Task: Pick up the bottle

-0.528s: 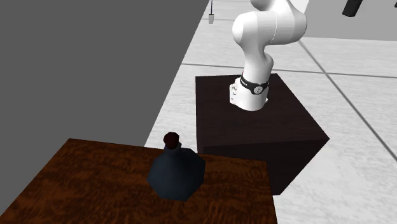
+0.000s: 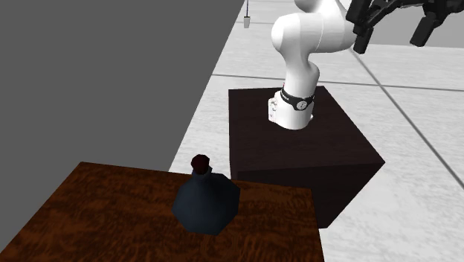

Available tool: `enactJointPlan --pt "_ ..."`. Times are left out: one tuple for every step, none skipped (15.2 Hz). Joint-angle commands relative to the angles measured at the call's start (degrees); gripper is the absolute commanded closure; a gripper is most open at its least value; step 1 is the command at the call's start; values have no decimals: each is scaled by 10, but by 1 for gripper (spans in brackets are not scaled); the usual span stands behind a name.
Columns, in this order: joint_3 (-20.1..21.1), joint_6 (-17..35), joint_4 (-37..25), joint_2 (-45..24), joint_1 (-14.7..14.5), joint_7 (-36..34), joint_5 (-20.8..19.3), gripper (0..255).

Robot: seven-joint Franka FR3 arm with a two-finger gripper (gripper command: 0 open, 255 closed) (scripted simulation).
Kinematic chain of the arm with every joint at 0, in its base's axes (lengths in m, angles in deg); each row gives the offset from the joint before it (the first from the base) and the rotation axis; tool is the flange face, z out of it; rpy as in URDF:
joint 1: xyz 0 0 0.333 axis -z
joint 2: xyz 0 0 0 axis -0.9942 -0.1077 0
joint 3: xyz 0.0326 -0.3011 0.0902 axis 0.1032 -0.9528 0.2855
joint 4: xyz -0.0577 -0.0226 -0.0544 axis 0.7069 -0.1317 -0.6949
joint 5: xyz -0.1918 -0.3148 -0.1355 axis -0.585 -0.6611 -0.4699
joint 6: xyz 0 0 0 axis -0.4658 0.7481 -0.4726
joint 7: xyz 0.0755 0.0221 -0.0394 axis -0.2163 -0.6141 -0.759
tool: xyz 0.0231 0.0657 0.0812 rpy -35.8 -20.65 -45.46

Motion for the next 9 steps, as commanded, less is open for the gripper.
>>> enactJointPlan --pt "-21 22 15 -7 10 25 -18 0" --pt "-31 35 22 -12 15 36 -26 0" --pt "-42 47 28 -17 20 47 -35 0" --pt "-52 60 33 -24 24 57 -43 0" --pt "-62 73 38 -31 29 68 -50 0" --pt "-72 86 42 -40 34 79 -58 0" --pt "-83 100 45 -49 38 90 -65 0" --pt "-94 113 48 -59 42 101 -72 0" --pt "-104 127 50 -69 46 112 -79 0"
